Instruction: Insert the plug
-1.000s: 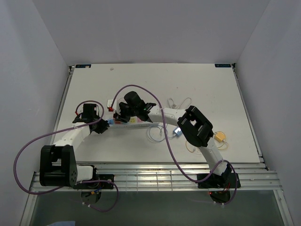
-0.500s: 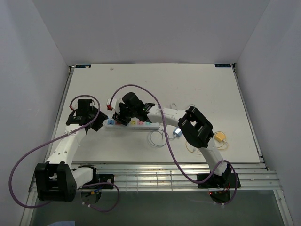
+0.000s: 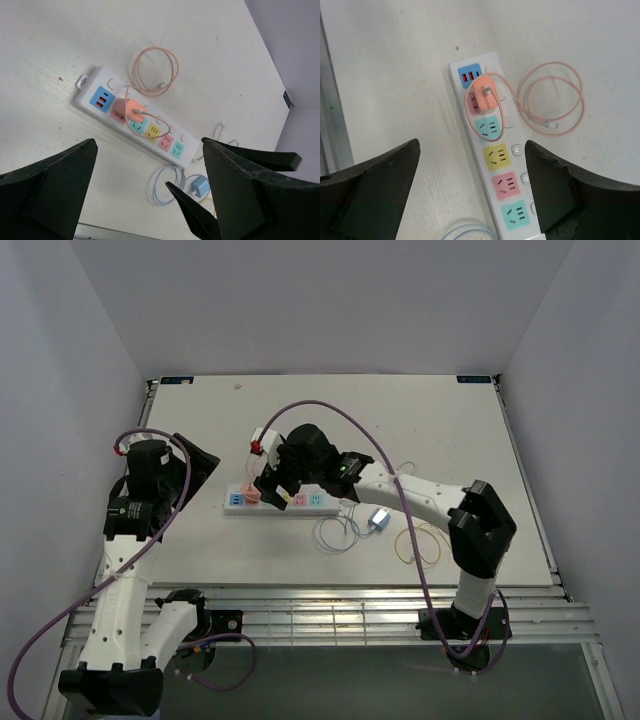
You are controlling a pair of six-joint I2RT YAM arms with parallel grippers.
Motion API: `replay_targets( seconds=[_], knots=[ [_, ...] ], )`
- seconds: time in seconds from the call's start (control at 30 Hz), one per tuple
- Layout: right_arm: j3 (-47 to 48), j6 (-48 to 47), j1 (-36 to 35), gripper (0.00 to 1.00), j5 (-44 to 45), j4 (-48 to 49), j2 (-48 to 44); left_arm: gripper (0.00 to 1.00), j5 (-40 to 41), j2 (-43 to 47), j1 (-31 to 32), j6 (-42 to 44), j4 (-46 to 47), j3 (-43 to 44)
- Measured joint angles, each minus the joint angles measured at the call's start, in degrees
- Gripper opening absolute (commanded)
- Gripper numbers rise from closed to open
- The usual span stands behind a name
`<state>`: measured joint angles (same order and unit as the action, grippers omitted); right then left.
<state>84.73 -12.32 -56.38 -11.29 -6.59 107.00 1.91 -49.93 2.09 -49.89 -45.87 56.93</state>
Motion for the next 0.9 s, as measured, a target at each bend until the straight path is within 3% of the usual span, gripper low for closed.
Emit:
replay_targets(
  seconds=[0.3, 0.63, 0.73, 0.9],
  knots=[
    [-8.7, 10.9, 0.0, 0.9, 11.7, -1.0, -25.3, 0.98, -6.4, 2.4, 0.0, 8.1, -5.6, 8.4],
    [-37.8, 38.0, 0.4, 0.9, 34.2, -17.8, -61.1, 0.98, -17.9, 5.1, 0.0, 12.8, -7.4, 3.1],
    [-41.4, 44.7, 0.7, 0.9, 37.1, -23.6, -66.1, 0.98, -21.1, 5.8, 0.0, 12.9, -5.7, -0.6],
    [-42.7, 56.3, 2.1, 0.9, 41.8, -33.4, -65.3, 0.98, -25.2, 5.6, 0.0, 11.7, -2.3, -7.9]
  ],
)
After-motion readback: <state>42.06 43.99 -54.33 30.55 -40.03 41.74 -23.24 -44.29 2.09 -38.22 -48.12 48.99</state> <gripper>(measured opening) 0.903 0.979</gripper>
